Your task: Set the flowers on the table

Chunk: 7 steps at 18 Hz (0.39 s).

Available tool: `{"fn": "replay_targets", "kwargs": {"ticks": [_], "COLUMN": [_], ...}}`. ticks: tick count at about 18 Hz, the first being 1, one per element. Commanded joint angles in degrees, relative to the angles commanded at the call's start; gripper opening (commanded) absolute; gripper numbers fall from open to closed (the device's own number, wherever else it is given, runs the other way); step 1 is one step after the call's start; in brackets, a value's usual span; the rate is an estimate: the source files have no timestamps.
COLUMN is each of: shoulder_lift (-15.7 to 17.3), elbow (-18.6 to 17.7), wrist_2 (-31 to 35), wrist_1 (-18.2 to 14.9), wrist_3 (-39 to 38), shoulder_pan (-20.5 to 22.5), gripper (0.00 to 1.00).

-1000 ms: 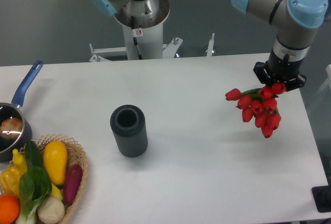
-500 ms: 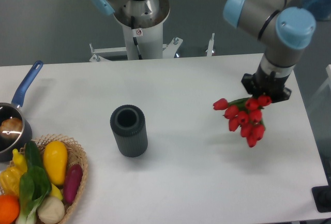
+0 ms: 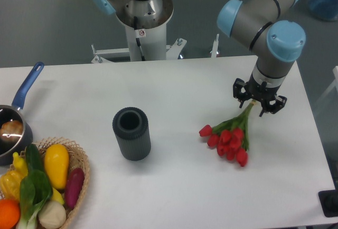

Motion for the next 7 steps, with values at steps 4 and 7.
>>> {"fn": "replay_targets", "kwargs": {"ticks": [4, 7], "shoulder_lift": [0.4, 0.4], "elbow": [0.7, 1.1], "wrist_2": [-0.8, -1.0], "wrist_1": [0.6, 1.1], "wrist_3": [0.6, 0.8], "shoulder_pan": [1.4, 1.9], "gripper": [1.00, 1.00]}}
